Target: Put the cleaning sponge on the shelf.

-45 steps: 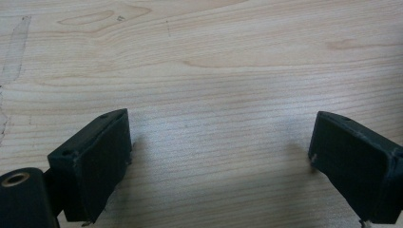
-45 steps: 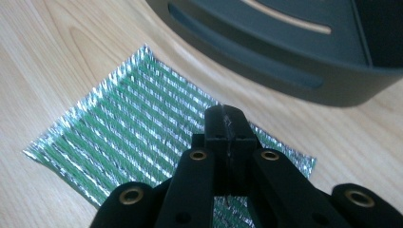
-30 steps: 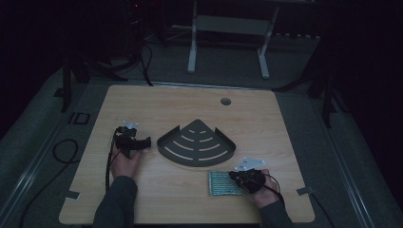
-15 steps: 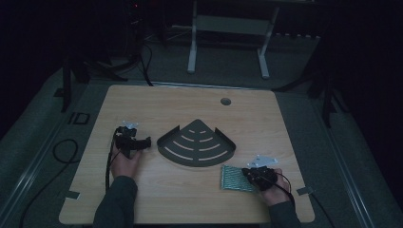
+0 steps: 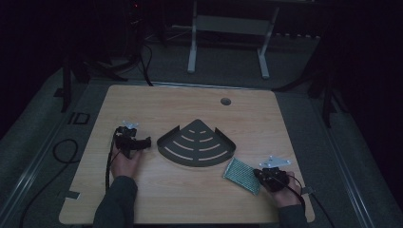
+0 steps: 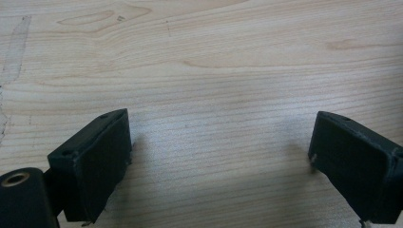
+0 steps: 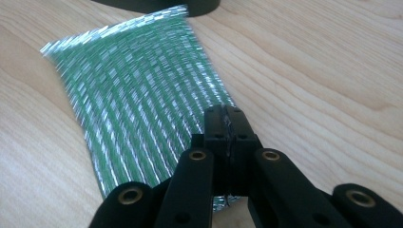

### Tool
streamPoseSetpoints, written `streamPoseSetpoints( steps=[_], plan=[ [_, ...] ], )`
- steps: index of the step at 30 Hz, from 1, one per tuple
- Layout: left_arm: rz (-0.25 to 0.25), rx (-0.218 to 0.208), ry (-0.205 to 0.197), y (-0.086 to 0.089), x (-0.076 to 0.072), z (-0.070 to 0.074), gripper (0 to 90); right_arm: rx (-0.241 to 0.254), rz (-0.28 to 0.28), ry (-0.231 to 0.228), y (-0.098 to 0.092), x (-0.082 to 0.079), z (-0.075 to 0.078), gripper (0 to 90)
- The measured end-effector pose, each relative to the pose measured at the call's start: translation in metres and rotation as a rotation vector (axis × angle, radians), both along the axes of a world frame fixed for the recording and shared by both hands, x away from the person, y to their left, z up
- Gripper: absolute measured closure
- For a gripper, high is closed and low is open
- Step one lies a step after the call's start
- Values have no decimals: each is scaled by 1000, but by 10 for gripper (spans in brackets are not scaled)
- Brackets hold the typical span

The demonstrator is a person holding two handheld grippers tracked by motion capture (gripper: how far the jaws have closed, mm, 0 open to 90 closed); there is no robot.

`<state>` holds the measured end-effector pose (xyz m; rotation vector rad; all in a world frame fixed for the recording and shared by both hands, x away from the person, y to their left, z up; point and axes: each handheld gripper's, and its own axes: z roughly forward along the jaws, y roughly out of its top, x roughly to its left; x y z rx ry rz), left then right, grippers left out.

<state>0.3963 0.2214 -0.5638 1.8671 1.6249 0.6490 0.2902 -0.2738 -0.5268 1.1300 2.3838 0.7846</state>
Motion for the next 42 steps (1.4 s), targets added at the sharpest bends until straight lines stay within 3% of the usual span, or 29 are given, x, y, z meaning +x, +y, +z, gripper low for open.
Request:
streamPoseSetpoints(
  steps=[15,23,29,35,36,42],
  plan=[
    [-1,1,0,0,0,0,73,6,-38,-5,-10,-2,6,895],
    [-1,0,0,0,0,0,73,-17,-1,-47,-3,18,33,873],
    [-1,1,1,0,0,0,74,-41,30,-49,2,29,40,856],
    [0,1,0,0,0,0,73,-78,67,-19,5,41,40,832],
    [-1,0,0,0,0,0,73,-85,85,8,6,45,37,827],
    [-1,0,0,0,0,0,73,-91,112,52,5,51,32,814]
  ],
)
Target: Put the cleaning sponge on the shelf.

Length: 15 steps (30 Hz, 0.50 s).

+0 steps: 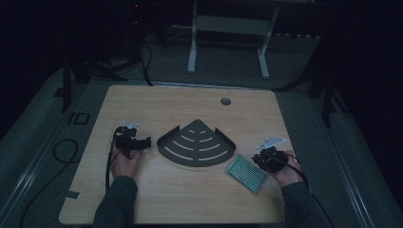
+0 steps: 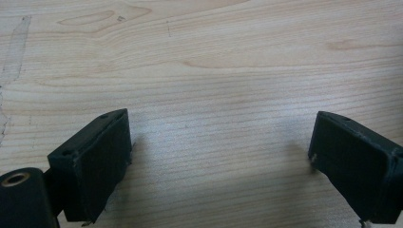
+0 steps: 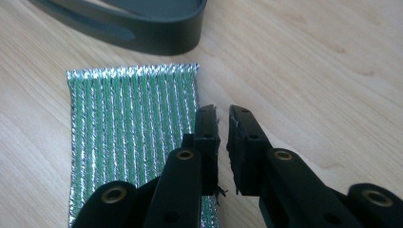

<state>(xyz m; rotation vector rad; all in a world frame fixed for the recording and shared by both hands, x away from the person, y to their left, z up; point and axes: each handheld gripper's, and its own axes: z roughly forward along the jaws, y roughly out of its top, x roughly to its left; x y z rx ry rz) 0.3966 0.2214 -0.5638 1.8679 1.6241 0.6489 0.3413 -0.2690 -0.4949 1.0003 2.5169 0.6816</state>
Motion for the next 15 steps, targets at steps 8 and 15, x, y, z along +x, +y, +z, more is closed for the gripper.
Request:
streamPoseSetpoints(
  steps=[8,15],
  plan=[
    [1,0,0,0,0,0,74,-16,26,51,1,6,-6,771],
    [0,0,1,0,0,0,73,-22,42,84,2,13,-8,764]
  ],
)
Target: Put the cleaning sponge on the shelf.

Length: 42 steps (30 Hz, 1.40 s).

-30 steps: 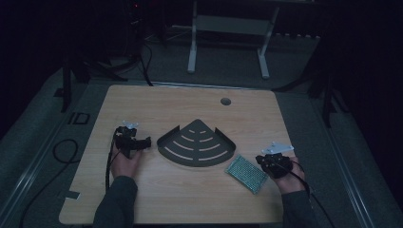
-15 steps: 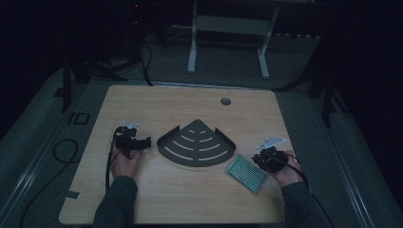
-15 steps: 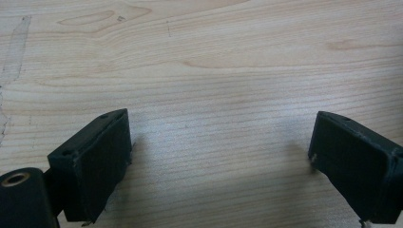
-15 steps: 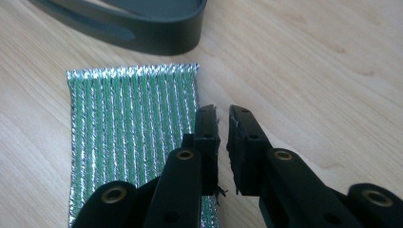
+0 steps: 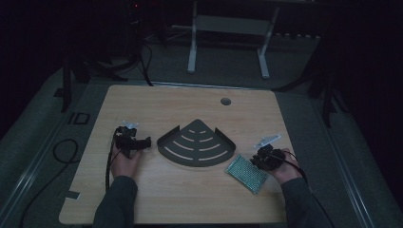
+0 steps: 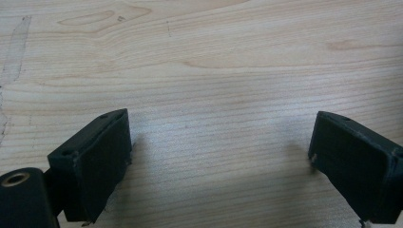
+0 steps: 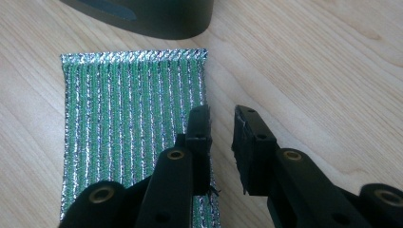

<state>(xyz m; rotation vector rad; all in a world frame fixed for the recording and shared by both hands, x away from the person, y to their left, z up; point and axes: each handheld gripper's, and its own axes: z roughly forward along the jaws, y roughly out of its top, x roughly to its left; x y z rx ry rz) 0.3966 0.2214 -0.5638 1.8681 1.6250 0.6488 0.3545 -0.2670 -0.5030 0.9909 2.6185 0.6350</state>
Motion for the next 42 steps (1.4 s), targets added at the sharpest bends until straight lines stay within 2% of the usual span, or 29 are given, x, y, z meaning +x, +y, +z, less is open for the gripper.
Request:
streamPoseSetpoints(
  steps=[2,3,6,13,17,25,35,42],
  plan=[
    [0,0,0,0,0,0,73,-4,2,6,1,1,0,764],
    [0,0,0,0,0,0,73,-12,21,34,2,4,-2,761],
    [0,0,0,0,0,0,73,-19,32,59,3,7,-4,761],
    [0,0,0,0,0,0,74,-16,53,88,3,11,-2,762],
    [0,0,0,0,0,0,73,-32,67,116,4,13,-3,772],
    [0,0,0,0,0,0,73,-43,74,152,2,17,-6,776],
    [0,0,0,0,0,0,74,-77,87,238,5,28,-4,767],
    [0,0,0,0,0,0,73,-74,65,304,3,34,-4,767]
  ],
)
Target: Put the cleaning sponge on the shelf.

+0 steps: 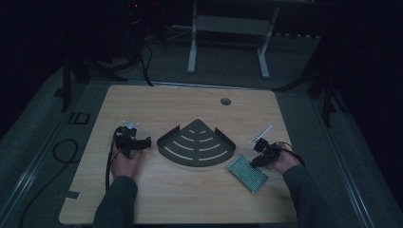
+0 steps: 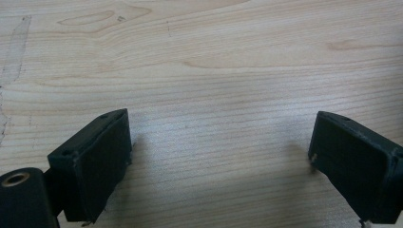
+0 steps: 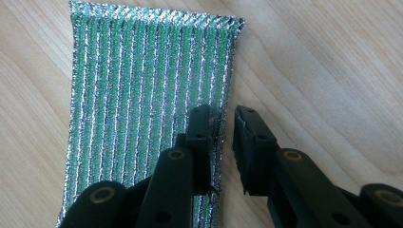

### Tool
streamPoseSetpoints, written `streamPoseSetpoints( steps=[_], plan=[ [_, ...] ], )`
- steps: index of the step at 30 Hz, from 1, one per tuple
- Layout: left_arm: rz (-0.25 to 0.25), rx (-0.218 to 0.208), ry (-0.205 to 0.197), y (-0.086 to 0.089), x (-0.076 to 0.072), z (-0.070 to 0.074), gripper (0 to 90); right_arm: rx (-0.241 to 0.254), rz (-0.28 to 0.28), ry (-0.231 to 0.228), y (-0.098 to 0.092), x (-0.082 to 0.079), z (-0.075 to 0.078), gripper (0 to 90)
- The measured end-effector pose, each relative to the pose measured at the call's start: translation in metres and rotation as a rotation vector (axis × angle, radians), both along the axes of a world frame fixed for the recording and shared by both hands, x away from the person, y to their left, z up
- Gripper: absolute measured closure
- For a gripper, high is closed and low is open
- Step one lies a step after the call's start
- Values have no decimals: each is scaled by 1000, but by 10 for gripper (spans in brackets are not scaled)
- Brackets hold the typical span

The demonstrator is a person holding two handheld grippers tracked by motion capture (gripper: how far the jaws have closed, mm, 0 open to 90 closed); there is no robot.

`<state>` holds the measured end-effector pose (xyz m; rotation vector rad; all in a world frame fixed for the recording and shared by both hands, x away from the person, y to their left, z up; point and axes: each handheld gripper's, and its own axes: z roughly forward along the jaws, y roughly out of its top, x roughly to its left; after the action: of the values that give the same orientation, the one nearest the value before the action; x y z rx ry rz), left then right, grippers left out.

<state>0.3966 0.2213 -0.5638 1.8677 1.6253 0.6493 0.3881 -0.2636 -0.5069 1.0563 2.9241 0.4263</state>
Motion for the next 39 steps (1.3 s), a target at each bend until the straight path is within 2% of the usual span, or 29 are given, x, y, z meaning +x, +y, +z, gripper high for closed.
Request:
streamPoseSetpoints(
  steps=[5,8,12,18,24,34,39],
  plan=[
    [0,0,-1,0,0,0,74,42,-22,63,-4,5,-4,828],
    [0,0,-1,0,0,0,73,40,-25,73,-3,6,-4,854],
    [0,0,0,0,0,0,73,-5,-4,52,3,4,-1,889],
    [0,0,0,0,0,0,74,-61,7,17,9,2,4,896],
    [0,1,1,0,0,0,73,-67,-4,30,8,2,16,897],
    [1,1,1,0,0,0,73,-43,-2,18,7,5,40,898],
    [1,1,1,0,0,0,74,-53,-5,6,7,8,50,898]
  ],
)
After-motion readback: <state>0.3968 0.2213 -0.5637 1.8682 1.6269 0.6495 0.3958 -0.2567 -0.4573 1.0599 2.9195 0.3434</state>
